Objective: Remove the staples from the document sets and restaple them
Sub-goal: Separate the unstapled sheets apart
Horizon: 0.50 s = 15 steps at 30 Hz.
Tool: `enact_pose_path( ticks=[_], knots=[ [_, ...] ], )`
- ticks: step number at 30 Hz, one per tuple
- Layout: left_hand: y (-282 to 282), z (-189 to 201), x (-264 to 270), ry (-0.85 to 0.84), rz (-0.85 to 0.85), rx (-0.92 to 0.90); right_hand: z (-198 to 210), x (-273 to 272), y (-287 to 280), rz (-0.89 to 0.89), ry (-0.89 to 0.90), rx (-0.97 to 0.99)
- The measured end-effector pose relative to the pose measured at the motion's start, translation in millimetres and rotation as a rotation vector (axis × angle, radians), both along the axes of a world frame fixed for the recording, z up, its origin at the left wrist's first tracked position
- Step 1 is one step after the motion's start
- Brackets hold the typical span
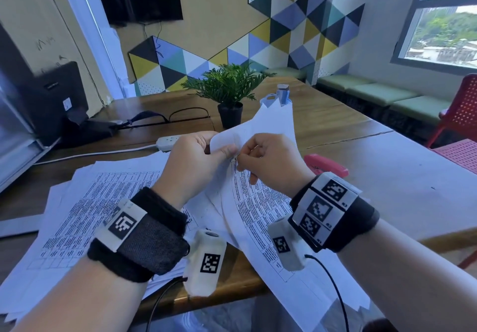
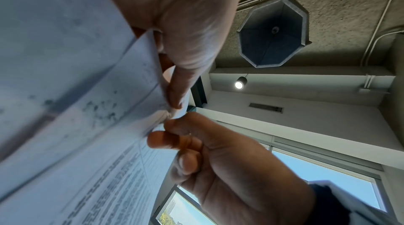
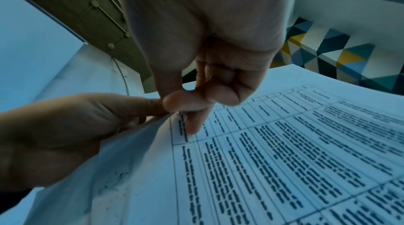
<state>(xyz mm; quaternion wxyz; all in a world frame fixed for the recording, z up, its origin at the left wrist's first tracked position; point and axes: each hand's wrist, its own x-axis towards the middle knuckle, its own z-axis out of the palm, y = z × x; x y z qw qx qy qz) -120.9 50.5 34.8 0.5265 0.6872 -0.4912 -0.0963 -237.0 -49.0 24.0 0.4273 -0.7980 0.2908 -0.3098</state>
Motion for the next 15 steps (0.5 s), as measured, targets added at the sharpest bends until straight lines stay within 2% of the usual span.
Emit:
enact_pose_path(
  ticks=[9, 15],
  knots=[
    [-3.0, -11.2, 8.4, 0.043, 0.03, 0.045, 12.7, -1.7, -4.9, -0.033, -0.104, -0.081],
    [-14.6, -10.8, 22.7, -0.17, 0.084, 0.045, 12.9, -44.5, -24.6, -0.097, -0.015, -0.105]
  ],
)
